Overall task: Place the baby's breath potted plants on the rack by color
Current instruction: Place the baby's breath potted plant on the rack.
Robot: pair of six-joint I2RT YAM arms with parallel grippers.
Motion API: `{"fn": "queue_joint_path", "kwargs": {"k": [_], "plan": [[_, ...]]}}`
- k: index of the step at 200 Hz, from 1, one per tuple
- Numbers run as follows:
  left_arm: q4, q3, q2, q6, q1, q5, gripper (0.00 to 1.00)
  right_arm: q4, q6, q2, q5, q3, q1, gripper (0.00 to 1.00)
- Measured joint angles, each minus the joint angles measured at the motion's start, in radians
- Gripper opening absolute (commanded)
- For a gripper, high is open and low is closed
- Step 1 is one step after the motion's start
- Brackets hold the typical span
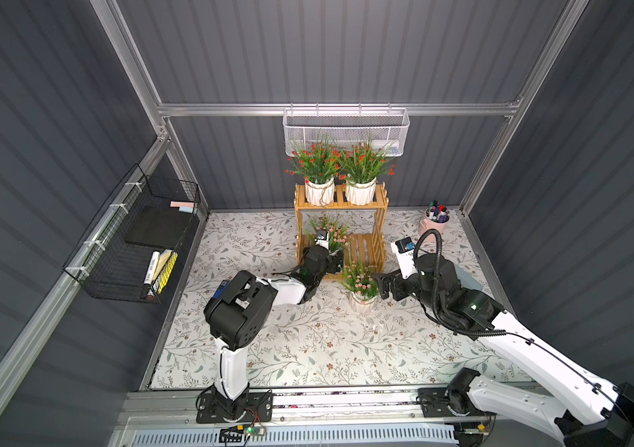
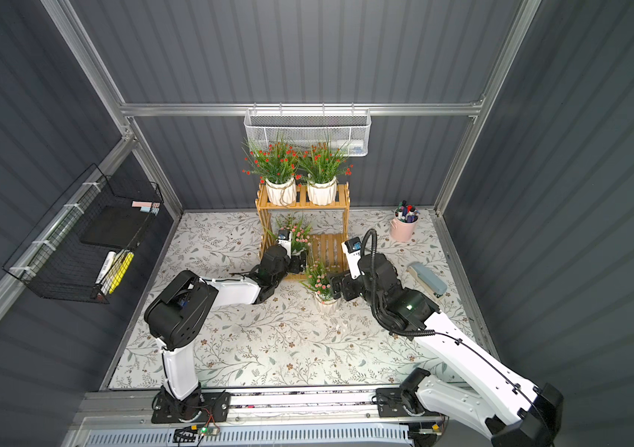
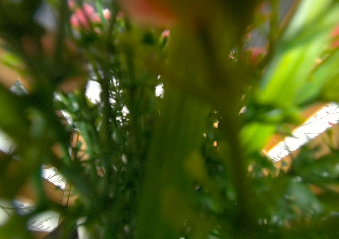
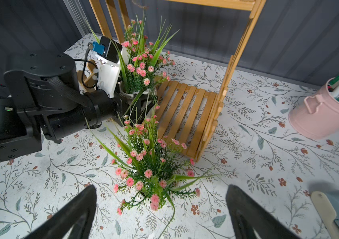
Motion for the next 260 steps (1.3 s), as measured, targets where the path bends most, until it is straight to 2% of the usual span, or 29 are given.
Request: {"fn": "queue_joint_path", "kwargs": {"k": [48, 55, 67, 75, 156, 260], "plan": [[-0.029, 0.032, 0.043, 0.003, 0.028, 0.023, 0.76, -0.001, 0.0, 0.0, 0.003, -0.007, 0.0, 0.99], [-0.03, 0.032, 0.043, 0.003, 0.028, 0.022, 0.8, -0.001, 0.0, 0.0, 0.003, -0.007, 0.0, 0.99], [-0.031, 0.032, 0.043, 0.003, 0.028, 0.022, 0.95, 0.0, 0.0, 0.0, 0.003, -0.008, 0.0, 0.99], [-0.031, 0.032, 0.043, 0.002, 0.028, 0.022, 0.99, 0.0, 0.0, 0.0, 0.003, -0.008, 0.0, 0.99], [-0.077, 0.065, 0.023, -0.022, 0.027, -0.013, 0.99, 0.0, 0.001, 0.002, 0.004, -0.009, 0.0, 0.99], [-0.164, 0.041, -0.181, -0.077, -0.021, -0.071, 0.99, -0.013, 0.005, -0.045, 0.01, -0.039, 0.0, 0.99]]}}
